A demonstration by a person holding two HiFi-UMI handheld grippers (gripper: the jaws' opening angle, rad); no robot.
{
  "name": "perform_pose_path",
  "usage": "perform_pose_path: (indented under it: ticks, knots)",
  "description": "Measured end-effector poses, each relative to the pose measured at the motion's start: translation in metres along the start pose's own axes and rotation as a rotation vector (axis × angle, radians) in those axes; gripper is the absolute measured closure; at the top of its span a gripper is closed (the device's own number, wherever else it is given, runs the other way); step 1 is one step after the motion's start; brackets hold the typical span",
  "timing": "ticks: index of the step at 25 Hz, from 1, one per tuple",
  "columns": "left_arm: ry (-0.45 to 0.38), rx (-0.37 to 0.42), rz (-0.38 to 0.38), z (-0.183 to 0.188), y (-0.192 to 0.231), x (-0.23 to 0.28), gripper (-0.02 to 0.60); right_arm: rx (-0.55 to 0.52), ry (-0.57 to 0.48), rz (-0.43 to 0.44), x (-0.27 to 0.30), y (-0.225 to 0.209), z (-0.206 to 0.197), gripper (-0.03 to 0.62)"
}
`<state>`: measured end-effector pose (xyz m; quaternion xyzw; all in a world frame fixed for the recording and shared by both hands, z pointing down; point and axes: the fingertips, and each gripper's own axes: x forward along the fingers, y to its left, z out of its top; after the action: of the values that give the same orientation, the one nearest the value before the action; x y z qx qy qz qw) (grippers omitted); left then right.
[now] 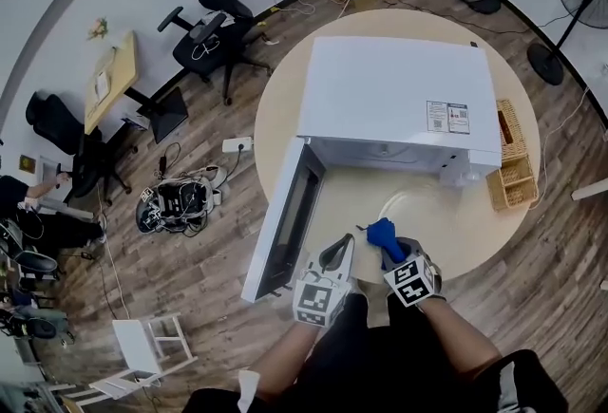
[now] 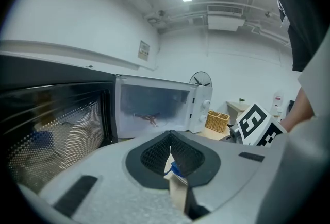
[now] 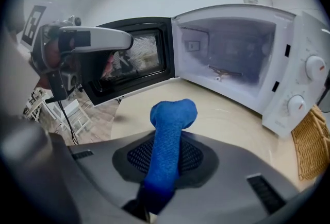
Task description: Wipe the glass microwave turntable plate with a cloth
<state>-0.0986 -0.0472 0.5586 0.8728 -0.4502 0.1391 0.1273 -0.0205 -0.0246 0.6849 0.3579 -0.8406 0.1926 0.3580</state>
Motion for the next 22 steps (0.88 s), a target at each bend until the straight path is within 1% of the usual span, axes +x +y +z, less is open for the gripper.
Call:
perform_pose_path:
  ticks: [4,8,19,22]
  knots:
    - [0.004,0.007,-0.001,-0.001,0.001,0.000,0.577,0.044,0.028,-0.025,0.000,-0.012,-0.018,0.517]
    - [0.002,0.009,-0.010,0.001,-0.002,0.002,0.577,0.062,0.044,-0.060,-0.010,-0.028,-0.031,0.517]
    - [0.015,0.024,-0.057,-0.001,-0.022,0.015,0.577,0.142,0.106,-0.229,-0.053,-0.093,-0.085,0.517]
    - [0.011,0.034,-0.059,0.001,-0.026,0.020,0.577,0.122,0.122,-0.277,-0.062,-0.105,-0.093,0.517]
